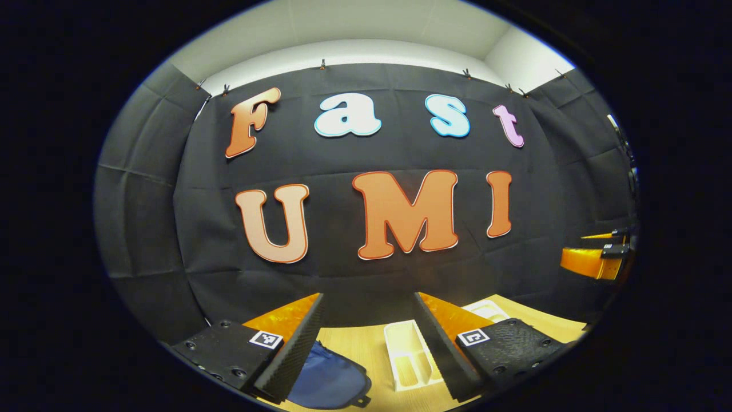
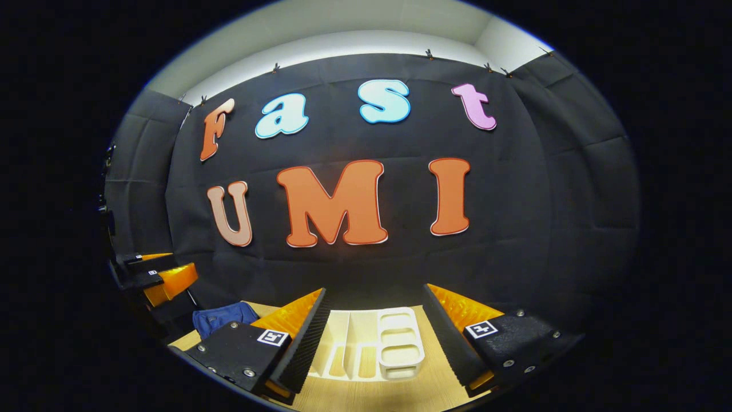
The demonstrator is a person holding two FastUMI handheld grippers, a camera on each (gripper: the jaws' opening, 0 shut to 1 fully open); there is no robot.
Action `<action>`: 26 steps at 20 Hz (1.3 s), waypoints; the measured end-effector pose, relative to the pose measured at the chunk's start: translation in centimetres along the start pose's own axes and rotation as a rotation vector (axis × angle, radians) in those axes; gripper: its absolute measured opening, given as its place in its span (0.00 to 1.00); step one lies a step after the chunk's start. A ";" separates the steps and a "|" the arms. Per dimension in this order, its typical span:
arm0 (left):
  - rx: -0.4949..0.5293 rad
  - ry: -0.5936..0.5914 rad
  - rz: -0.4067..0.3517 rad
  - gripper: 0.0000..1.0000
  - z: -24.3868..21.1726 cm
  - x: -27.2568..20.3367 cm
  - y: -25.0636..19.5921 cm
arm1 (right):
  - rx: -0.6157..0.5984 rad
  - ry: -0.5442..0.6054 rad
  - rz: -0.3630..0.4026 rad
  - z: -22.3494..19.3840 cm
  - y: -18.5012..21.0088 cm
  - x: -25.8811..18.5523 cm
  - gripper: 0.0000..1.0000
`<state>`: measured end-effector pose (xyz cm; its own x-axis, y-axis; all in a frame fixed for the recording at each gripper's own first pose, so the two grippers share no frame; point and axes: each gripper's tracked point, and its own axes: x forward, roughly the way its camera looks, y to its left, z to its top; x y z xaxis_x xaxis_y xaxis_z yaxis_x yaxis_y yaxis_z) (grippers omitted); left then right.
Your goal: Open the schoolbag, grab two books from the bookshelf and put them into the schoolbag.
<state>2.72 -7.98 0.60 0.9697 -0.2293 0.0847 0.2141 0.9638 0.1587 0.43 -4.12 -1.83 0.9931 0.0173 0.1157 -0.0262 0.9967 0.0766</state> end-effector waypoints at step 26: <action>-0.043 0.054 0.006 0.99 -5.9 -2.1 7.1 | -0.002 0.020 -0.091 -3.1 5.4 -2.2 0.97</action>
<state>2.87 0.15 -4.26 0.9757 -0.2166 0.0324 0.2116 0.9705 0.1156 -1.51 1.51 -4.72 0.9935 -0.0719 0.0882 0.0645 0.9944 0.0843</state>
